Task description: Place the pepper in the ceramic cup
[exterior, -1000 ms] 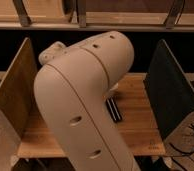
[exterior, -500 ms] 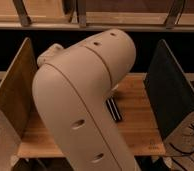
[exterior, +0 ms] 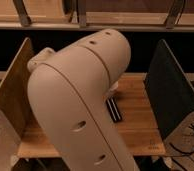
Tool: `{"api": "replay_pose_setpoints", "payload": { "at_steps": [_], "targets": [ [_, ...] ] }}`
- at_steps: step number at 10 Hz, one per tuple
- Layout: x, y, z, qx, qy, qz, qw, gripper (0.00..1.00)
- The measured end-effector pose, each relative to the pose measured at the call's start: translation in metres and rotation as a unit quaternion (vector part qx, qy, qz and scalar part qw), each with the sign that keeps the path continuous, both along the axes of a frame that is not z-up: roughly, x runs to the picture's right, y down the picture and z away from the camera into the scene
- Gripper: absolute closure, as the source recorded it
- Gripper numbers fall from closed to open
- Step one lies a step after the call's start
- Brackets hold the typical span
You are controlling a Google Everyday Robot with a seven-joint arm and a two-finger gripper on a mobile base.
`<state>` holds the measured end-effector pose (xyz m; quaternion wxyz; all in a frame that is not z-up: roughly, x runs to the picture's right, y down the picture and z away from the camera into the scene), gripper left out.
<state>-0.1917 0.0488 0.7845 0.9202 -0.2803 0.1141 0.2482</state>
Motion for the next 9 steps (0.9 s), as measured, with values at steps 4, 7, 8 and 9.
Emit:
{"api": "replay_pose_setpoints", "payload": {
  "at_steps": [4,7,8,9],
  "targets": [
    [-0.014,0.027,-0.002,-0.022,-0.011,-0.019,0.9995,0.20],
    [-0.014,0.026,-0.002,-0.021,-0.011,-0.019,0.9995,0.20],
    [-0.014,0.028,0.002,-0.023,-0.012,-0.022,0.9994,0.20],
    [-0.018,0.037,0.008,-0.034,-0.017,-0.022,0.9990,0.20]
  ]
}}
